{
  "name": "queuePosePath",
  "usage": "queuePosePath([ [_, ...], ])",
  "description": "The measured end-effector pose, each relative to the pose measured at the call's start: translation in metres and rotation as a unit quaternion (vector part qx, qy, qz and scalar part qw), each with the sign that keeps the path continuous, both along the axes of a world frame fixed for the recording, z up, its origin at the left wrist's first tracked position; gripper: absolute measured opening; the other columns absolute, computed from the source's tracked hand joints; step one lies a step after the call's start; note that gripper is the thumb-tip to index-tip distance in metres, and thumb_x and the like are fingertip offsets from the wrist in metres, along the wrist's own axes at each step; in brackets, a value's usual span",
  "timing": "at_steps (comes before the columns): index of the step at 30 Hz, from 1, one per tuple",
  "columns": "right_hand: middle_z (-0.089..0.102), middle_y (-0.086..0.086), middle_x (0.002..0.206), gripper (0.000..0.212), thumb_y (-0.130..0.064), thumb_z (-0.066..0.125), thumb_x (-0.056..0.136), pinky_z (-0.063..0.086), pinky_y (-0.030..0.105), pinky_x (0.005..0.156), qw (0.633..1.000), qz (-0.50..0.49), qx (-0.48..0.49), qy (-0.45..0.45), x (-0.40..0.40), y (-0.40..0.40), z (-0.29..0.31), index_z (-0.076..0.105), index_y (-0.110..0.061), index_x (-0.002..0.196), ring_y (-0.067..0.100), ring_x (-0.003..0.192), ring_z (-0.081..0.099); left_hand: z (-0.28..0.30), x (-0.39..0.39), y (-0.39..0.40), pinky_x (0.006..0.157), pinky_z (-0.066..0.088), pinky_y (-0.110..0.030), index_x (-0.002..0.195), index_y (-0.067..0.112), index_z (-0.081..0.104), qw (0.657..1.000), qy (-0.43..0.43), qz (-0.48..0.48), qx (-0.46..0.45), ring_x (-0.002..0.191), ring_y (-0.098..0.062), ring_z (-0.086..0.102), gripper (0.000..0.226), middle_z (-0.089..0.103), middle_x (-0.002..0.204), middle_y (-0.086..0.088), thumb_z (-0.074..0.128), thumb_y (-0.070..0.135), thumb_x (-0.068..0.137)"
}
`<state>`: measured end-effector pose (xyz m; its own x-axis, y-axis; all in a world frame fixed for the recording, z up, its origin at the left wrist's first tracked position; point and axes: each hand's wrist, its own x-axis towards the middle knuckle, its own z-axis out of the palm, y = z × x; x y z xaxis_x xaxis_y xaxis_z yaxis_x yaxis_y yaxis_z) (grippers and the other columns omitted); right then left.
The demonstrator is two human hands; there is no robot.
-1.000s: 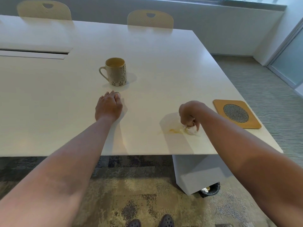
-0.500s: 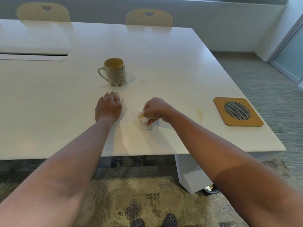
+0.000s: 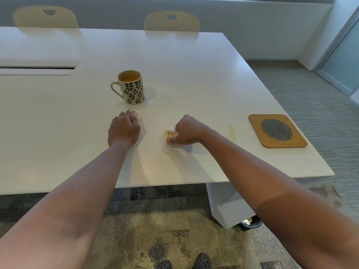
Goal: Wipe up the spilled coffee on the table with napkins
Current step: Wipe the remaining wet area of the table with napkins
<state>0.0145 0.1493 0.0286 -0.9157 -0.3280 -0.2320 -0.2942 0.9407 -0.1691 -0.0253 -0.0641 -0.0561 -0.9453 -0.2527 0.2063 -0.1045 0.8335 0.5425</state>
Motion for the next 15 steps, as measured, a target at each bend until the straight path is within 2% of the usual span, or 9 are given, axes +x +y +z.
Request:
queuePosePath([
  [4,0.056,0.014,0.117,0.037,-0.031,0.055,0.092,0.035,0.021,0.077,0.999,0.035,-0.017,0.03,0.004,-0.012,-0.011,0.068,-0.002,0.109,0.012,0.093,0.041,0.0,0.0,0.0,0.1,0.039,-0.045,0.116,0.022,0.063,1.0,-0.003,0.003,0.002,0.118,-0.032,0.051,0.044,0.062,0.124,-0.01,0.024,0.036,0.101],
  [7,0.049,0.009,0.125,0.032,-0.021,0.06,0.089,0.042,0.022,0.087,0.993,0.107,-0.031,0.028,0.01,-0.017,-0.012,0.067,-0.006,0.116,0.02,0.106,0.053,0.001,-0.001,0.0,0.099,0.04,-0.046,0.115,0.022,0.062,1.0,-0.004,0.003,0.003,0.118,-0.033,0.051,0.043,0.062,0.124,-0.01,0.024,0.036,0.101],
  [11,0.052,0.003,0.123,0.035,-0.021,0.068,0.086,0.043,0.03,0.098,0.981,0.192,0.016,-0.012,0.009,-0.01,-0.003,0.067,-0.015,0.12,0.02,0.115,0.049,0.001,0.0,0.0,0.096,0.04,-0.046,0.116,0.023,0.062,1.0,-0.005,0.005,0.007,0.116,-0.033,0.052,0.043,0.062,0.122,-0.009,0.024,0.037,0.101],
  [13,0.059,0.004,0.118,0.034,-0.024,0.07,0.083,0.047,0.035,0.097,0.981,0.179,0.077,-0.023,0.0,0.003,0.002,0.07,-0.015,0.116,0.023,0.113,0.053,0.002,0.001,0.0,0.096,0.041,-0.046,0.116,0.023,0.062,1.0,-0.006,0.005,0.008,0.116,-0.033,0.052,0.044,0.062,0.122,-0.008,0.024,0.038,0.101],
  [15,0.065,0.008,0.111,0.032,-0.025,0.071,0.082,0.05,0.03,0.089,0.983,0.139,0.117,-0.01,-0.009,0.022,0.007,0.072,-0.011,0.111,0.025,0.108,0.059,0.002,0.002,0.0,0.097,0.04,-0.046,0.116,0.023,0.062,1.0,-0.008,0.006,0.01,0.116,-0.032,0.051,0.044,0.061,0.123,-0.008,0.023,0.038,0.101],
])
